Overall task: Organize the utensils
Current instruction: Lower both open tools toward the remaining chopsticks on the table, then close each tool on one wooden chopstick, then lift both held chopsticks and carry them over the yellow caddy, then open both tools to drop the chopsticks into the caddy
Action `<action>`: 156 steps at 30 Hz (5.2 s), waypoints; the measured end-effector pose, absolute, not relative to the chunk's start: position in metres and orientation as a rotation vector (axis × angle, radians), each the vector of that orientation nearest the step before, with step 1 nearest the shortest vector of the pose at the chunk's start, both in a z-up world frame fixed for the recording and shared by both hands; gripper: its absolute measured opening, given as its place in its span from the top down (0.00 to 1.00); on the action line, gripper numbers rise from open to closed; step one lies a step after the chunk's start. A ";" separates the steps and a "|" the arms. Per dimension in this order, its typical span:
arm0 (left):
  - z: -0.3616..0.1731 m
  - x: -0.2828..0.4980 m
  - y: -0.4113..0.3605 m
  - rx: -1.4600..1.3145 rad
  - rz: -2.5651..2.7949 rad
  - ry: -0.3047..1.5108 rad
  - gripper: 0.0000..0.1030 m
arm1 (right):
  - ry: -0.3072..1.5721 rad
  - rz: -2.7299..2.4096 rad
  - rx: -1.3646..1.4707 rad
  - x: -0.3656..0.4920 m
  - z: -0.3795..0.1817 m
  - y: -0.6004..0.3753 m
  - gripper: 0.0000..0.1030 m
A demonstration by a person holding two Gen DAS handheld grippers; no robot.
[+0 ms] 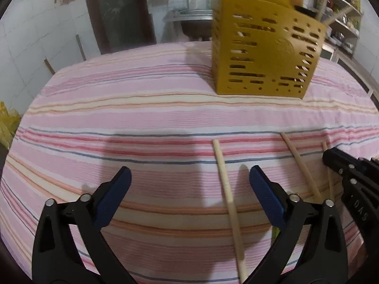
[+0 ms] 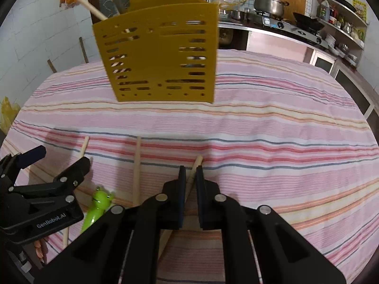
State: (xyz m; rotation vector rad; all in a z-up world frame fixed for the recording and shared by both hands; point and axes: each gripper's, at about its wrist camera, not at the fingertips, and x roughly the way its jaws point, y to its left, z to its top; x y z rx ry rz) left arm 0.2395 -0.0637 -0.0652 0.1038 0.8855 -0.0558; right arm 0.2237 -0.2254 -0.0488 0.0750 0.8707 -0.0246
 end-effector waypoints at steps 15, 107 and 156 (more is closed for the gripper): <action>-0.067 0.245 -0.074 0.085 -0.115 0.947 0.48 | 0.891 -0.065 0.125 0.227 -0.055 -0.220 0.88; 0.073 0.142 -0.019 -0.092 -0.110 0.261 0.96 | 0.125 -0.056 0.108 0.117 0.061 -0.230 0.94; 0.137 0.347 -0.075 -0.179 -0.147 -0.065 0.96 | -0.249 -0.019 0.062 0.293 0.153 -0.233 0.94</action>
